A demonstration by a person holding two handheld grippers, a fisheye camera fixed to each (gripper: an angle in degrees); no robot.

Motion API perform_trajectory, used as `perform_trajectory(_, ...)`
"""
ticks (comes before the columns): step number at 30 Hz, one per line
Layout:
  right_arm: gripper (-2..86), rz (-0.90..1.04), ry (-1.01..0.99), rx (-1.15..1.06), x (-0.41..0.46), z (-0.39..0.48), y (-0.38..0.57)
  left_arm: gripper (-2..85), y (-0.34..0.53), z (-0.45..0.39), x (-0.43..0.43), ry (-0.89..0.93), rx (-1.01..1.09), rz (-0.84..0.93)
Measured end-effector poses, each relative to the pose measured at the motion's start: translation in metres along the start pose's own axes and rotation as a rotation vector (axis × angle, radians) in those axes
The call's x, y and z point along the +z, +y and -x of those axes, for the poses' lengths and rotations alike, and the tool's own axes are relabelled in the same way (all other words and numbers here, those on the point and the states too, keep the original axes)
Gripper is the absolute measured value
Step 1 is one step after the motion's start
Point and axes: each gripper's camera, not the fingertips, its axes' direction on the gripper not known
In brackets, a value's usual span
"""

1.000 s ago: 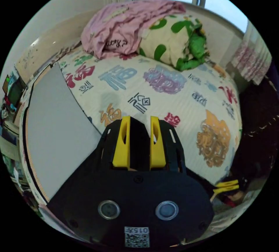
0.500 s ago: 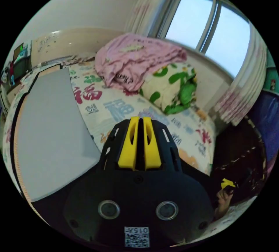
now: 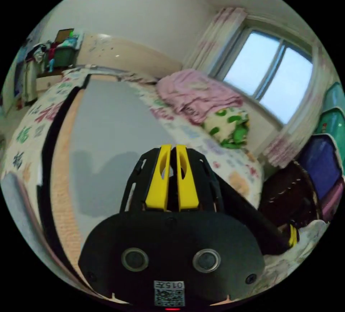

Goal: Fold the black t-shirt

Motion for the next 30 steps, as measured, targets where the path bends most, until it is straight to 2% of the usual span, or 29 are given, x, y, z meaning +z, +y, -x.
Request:
perform_trajectory(2, 0.5, 0.160, -0.012, 0.059, 0.079, -0.021, 0.015, -0.4, 0.023, 0.022, 0.011, -0.139, -0.070, -0.005)
perform_trajectory(5, 0.5, 0.222, 0.010, 0.101, 0.127, -0.038, 0.036, 0.0, 0.045, 0.038, 0.005, -0.087, -0.146, -0.072)
perform_trajectory(7, 0.5, 0.216, 0.027, 0.131, 0.138, -0.047, 0.046, 1.3, 0.053, 0.033, 0.001, -0.033, -0.105, -0.072)
perform_trajectory(9, 0.6, 0.204, 0.033, 0.160, 0.143, -0.057, 0.054, 6.3, 0.063, 0.027, 0.010, 0.018, -0.069, -0.009)
perform_trajectory(12, 0.6, 0.180, 0.051, 0.183, 0.147, -0.070, 0.064, 8.8, 0.077, 0.027, 0.039, 0.071, -0.078, 0.084)
perform_trajectory(17, 0.7, 0.190, 0.178, 0.159, 0.158, -0.082, 0.074, 7.7, 0.091, 0.020, 0.091, 0.104, -0.096, 0.147)
perform_trajectory(21, 0.8, 0.192, 0.196, 0.165, 0.156, -0.105, 0.085, 1.8, 0.092, -0.003, 0.118, 0.035, -0.047, 0.107)
perform_trajectory(26, 1.4, 0.200, 0.129, 0.144, 0.153, -0.165, 0.085, 0.3, 0.088, -0.046, 0.136, -0.111, 0.106, 0.063)
perform_trajectory(30, 3.0, 0.316, 0.090, 0.181, 0.182, -0.222, 0.093, 0.3, 0.091, -0.063, 0.192, -0.226, 0.137, 0.173)
